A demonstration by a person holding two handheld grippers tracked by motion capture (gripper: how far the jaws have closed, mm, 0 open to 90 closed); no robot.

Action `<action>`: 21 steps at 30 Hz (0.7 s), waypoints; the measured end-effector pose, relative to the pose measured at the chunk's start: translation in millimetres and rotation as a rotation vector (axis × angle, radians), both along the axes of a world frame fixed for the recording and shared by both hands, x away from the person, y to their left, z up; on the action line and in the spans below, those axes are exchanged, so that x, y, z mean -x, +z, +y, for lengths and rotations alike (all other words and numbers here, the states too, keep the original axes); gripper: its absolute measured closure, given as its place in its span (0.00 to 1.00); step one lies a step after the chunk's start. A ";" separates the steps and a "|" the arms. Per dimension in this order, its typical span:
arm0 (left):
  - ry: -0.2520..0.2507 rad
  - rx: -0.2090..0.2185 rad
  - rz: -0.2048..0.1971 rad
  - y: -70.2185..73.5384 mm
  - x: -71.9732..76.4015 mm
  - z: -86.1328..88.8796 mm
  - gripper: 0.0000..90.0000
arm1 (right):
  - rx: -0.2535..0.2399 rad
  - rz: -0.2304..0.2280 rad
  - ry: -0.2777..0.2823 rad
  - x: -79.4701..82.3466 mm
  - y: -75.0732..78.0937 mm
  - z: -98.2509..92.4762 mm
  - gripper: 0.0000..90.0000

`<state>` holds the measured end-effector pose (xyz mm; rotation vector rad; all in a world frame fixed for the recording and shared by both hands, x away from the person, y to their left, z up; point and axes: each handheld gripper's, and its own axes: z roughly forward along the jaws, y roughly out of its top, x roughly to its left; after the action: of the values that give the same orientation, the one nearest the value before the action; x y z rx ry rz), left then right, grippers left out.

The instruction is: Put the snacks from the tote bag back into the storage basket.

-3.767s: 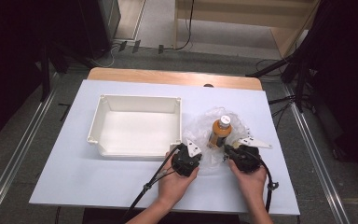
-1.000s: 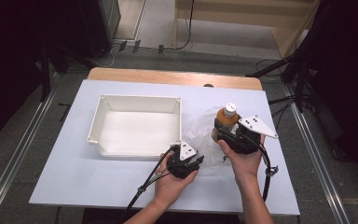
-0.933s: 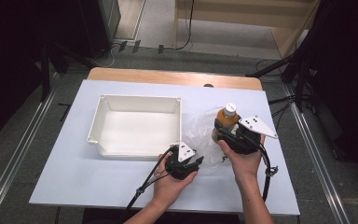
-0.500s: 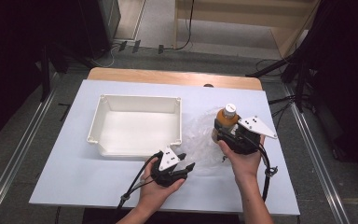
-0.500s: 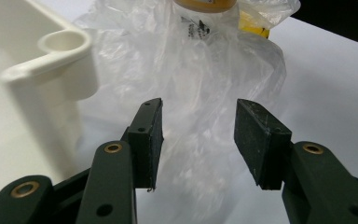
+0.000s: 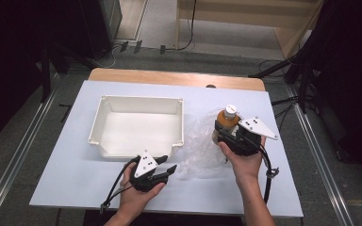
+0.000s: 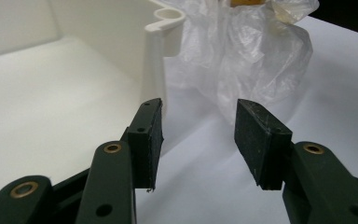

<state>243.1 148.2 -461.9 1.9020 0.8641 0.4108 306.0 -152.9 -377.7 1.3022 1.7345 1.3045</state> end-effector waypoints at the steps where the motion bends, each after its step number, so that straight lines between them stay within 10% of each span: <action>1: 0.007 -0.004 -0.002 0.4 0.3 3.9 0.58 | -0.001 0.001 0.000 -0.1 0.0 -0.1 0.35; 11: 0.136 0.032 -0.046 4.4 5.1 45.6 0.35 | -0.006 0.004 -0.007 -2.0 0.3 0.9 0.35; 21: 0.162 0.034 -0.078 7.4 6.2 69.1 0.23 | -0.011 -0.009 0.005 -4.6 2.0 9.9 0.35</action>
<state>236.9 217.3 -454.4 1.7789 0.9698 0.5611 310.6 -143.0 -375.7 1.2968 1.7277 1.3224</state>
